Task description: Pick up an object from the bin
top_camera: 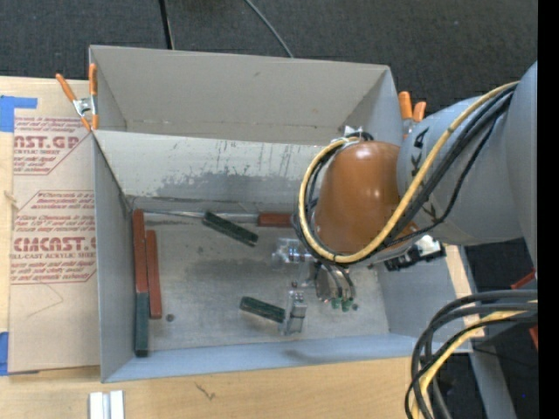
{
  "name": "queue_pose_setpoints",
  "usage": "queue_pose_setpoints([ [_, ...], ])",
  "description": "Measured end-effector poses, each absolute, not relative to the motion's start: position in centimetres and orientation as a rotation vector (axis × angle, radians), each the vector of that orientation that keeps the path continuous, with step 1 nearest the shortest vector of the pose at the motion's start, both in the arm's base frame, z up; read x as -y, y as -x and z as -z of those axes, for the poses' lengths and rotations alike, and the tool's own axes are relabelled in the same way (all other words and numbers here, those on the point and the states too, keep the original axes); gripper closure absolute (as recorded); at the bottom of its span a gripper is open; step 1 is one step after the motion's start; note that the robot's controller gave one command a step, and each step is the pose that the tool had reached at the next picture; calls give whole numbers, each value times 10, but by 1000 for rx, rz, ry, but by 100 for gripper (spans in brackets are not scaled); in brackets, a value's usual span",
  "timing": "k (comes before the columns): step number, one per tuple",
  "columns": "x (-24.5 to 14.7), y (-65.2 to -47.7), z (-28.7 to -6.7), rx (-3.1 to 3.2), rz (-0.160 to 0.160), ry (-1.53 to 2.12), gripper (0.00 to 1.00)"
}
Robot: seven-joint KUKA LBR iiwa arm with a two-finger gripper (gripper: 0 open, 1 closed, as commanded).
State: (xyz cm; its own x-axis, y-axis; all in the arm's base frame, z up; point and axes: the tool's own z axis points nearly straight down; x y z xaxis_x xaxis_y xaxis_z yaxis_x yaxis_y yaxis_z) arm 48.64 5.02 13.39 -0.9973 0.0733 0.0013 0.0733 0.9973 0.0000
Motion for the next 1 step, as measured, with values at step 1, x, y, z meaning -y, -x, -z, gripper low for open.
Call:
queue_pose_setpoints([
  [1,-56,-482,-76,3143,3,115,0],
])
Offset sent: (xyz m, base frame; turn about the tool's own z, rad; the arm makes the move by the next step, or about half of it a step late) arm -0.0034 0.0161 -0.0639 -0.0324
